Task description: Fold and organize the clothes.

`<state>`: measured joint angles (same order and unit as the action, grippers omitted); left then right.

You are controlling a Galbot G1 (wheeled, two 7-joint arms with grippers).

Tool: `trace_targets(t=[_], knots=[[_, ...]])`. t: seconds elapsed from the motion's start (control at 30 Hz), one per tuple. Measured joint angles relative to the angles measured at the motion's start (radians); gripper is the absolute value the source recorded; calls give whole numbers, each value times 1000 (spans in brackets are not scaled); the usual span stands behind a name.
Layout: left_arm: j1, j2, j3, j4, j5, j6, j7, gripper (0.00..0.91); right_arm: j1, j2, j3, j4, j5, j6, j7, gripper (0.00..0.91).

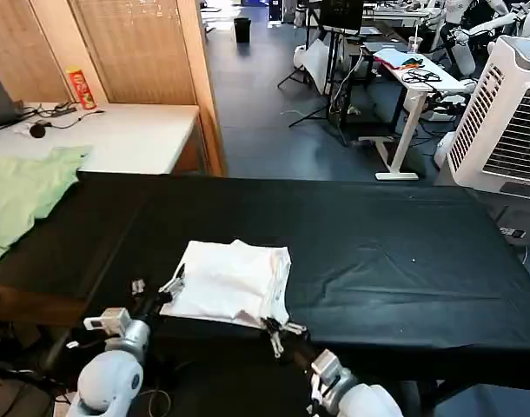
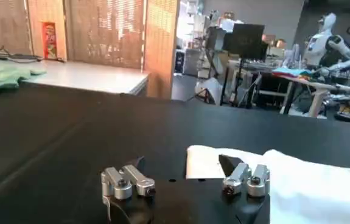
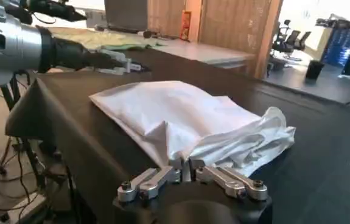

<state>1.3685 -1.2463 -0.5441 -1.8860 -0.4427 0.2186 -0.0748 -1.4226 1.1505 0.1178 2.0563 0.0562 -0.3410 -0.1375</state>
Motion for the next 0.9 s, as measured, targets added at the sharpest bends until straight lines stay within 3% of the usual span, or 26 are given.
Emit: trace_targets(t=[0.03,0.07,0.1,0.3,0.53,0.67,0.7,0.73,0.77,0.8,0.83,0.9], knots=[[-3,0,0,2,-1,0,0,878,-14,-4,9,10,7,-9,6,127],[-7,-1,0,6,-1,0,0,878,-29,-8,16,24,14,-23,14,302],[-11,-1,2,11,-1,0,1,878,-48,-8,22,39,19,-36,28,878],[-31,-6,9,29,-26,1,9,878,-113,20,46,96,64,-26,110,878],[-24,-22,8,36,-155,21,24,878,-138,34,83,140,133,-21,146,878],[-13,-30,5,34,-247,45,28,878,-138,38,97,158,137,-22,146,878],[-13,-31,4,34,-262,52,28,683,-138,39,100,160,137,-22,146,878],[-14,-31,1,34,-286,62,30,293,-140,40,102,163,137,-20,146,878],[-15,-31,-1,35,-309,70,30,137,-141,41,104,164,137,-19,146,878],[-16,-32,-2,35,-327,76,30,39,-142,43,106,164,137,-18,146,878],[-17,-33,-4,35,-345,84,33,0,-143,44,107,165,135,-18,146,878],[-18,-33,-7,35,-371,97,37,0,-145,47,111,166,134,-16,146,878]])
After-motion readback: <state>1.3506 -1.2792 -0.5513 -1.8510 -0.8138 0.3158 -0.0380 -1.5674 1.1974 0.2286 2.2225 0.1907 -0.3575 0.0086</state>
